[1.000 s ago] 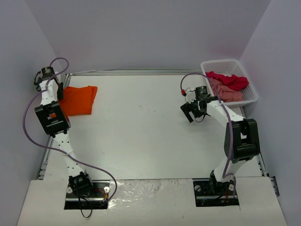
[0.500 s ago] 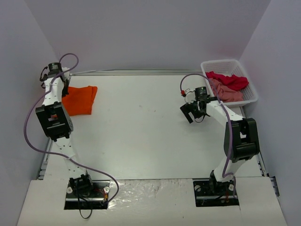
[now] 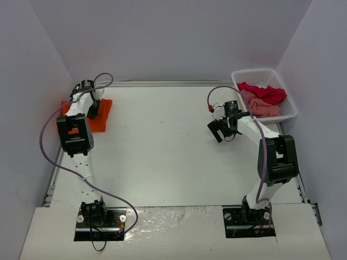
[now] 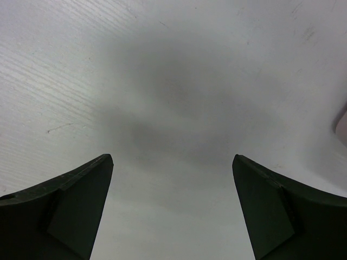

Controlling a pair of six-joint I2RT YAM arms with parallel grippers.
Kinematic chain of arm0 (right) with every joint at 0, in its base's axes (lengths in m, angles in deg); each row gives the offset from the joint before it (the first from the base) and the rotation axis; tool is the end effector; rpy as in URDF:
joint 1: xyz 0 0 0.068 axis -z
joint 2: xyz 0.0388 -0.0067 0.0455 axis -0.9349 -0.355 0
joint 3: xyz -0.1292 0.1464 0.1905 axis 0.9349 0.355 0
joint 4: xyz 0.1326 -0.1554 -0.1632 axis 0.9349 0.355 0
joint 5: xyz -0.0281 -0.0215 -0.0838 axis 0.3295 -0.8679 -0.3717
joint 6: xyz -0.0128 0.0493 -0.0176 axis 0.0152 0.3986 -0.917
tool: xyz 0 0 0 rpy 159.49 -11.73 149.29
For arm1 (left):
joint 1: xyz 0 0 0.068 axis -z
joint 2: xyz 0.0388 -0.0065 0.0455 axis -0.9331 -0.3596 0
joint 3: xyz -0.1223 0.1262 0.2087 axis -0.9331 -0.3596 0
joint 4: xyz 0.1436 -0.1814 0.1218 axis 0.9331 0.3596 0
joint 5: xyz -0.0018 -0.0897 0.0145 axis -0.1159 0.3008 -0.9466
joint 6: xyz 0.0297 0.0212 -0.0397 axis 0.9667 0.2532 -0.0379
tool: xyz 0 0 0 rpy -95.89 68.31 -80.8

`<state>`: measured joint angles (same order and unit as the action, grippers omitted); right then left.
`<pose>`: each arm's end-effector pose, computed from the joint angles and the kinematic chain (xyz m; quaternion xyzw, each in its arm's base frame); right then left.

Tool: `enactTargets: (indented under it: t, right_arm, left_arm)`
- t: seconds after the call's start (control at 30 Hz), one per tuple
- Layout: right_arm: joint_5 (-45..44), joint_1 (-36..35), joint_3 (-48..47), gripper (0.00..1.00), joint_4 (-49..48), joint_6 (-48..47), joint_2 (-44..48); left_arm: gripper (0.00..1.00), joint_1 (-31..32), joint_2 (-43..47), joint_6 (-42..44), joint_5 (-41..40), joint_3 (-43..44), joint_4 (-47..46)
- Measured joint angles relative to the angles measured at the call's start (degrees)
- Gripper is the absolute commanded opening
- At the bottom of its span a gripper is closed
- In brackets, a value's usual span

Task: Fold and stack the t-shirts
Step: Put the neatly folded tshirt into the corner of the board with the left arm

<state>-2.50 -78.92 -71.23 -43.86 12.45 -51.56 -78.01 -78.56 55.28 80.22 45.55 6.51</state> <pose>0.3587 0.0654 0.2045 -0.3025 0.8828 0.0028 0.3593 0.4950 0.0810 0.2020 0.0425 0.9608 0.0818 0.2615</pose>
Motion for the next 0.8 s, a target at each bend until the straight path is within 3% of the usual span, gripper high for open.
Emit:
enactTargets:
  t: [0.8]
  right_arm:
    - [0.0,0.0,0.1,0.89,0.0,-0.1,-1.6]
  left_arm:
    - [0.02,5.8,-3.7,2.7,-1.9,1.6,1.0]
